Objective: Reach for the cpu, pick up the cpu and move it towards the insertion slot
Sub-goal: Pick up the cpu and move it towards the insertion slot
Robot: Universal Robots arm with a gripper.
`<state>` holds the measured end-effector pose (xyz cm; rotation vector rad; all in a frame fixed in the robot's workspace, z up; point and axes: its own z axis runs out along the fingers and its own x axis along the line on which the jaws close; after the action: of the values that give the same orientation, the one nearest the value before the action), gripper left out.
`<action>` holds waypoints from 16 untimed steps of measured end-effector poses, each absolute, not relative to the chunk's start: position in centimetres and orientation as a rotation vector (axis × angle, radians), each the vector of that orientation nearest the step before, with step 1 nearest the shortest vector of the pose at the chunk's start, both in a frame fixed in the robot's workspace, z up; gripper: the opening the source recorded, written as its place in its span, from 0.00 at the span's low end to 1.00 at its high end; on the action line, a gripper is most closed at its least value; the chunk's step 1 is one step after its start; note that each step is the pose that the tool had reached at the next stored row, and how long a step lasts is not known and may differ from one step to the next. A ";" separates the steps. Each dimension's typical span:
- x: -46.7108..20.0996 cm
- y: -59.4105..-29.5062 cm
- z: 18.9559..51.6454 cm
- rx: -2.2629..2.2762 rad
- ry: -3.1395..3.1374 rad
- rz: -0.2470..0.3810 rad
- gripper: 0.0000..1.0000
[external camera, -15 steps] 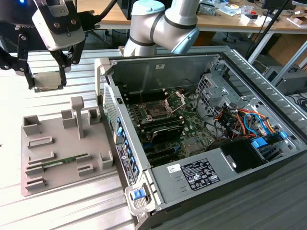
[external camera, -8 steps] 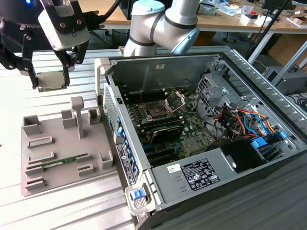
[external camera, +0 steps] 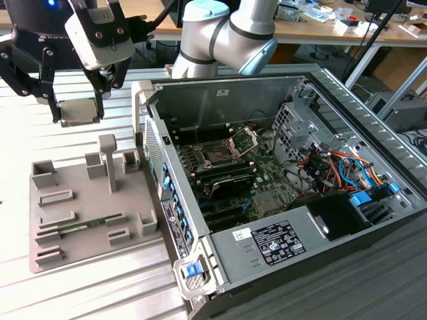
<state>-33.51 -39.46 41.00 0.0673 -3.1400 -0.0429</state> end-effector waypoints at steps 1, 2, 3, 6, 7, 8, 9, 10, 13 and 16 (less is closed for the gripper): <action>-33.4 -39.5 41.0 0.067 -3.140 -0.043 0.55; -33.3 -39.5 41.0 0.067 -3.140 -0.043 0.55; -33.2 -39.5 41.0 0.067 -3.140 -0.043 0.55; -32.7 -39.5 41.0 0.067 -3.140 -0.043 0.55; -32.6 -39.5 41.0 0.067 -3.140 -0.043 0.55; -32.5 -39.5 41.0 0.067 -3.140 -0.043 0.55; -32.3 -39.5 41.0 0.067 -3.140 -0.043 0.55; -32.3 -39.5 41.0 0.067 -3.140 -0.043 0.55; -31.8 -39.5 41.0 0.067 -3.140 -0.043 0.55; -31.5 -39.5 41.0 0.067 -3.140 -0.043 0.55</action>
<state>-31.47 -39.46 41.00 0.0672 -3.1400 -0.0428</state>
